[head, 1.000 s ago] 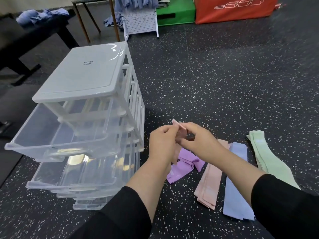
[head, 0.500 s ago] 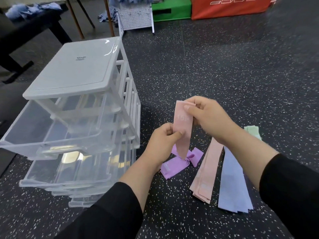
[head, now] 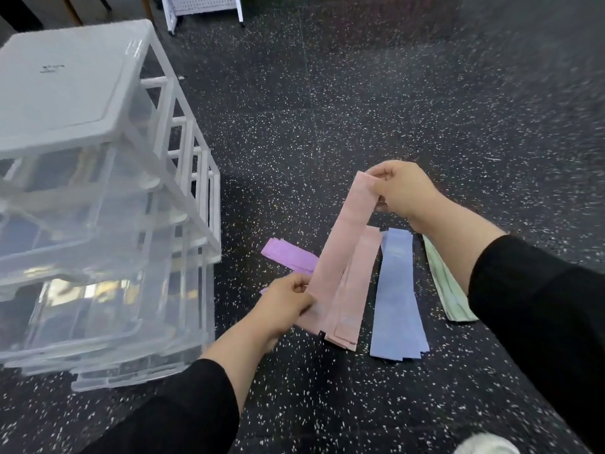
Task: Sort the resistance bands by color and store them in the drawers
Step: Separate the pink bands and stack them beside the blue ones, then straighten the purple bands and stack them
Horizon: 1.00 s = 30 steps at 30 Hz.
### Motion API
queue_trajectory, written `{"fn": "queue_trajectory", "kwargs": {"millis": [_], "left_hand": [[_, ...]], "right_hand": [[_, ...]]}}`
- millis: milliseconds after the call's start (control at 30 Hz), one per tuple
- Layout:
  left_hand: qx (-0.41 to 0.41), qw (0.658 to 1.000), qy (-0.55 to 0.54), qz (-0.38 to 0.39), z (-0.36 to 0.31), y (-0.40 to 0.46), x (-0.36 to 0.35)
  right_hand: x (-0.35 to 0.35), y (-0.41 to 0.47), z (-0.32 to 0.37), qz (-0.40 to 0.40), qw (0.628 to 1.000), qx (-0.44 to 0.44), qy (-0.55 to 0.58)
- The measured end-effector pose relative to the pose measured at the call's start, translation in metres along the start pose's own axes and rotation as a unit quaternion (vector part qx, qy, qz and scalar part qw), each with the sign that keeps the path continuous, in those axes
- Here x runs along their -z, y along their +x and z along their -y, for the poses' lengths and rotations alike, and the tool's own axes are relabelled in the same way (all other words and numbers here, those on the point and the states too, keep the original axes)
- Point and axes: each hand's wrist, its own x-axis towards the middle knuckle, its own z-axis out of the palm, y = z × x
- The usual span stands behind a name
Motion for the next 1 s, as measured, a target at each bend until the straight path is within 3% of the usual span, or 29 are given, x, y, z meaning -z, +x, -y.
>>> {"fn": "queue_trajectory", "kwargs": {"millis": [500, 600, 767, 1000], "left_hand": [[0.089, 0.994, 0.059, -0.014, 0.047, 0.043, -0.062], [0.085, 0.988, 0.121, -0.034, 0.046, 0.048, -0.068], [0.075, 0.978, 0.171, -0.092, 0.051, 0.057, -0.050], [0.080, 0.962, 0.231, -0.119, 0.060, 0.066, -0.015]], "right_hand": [[-0.007, 0.057, -0.104, 0.034, 0.981, -0.053, -0.185], [-0.013, 0.068, -0.119, 0.063, 0.961, -0.070, -0.260], [-0.046, 0.056, -0.125, 0.089, 0.944, 0.008, -0.317], [-0.121, 0.028, -0.129, 0.226, 0.899, 0.065, -0.370]]}}
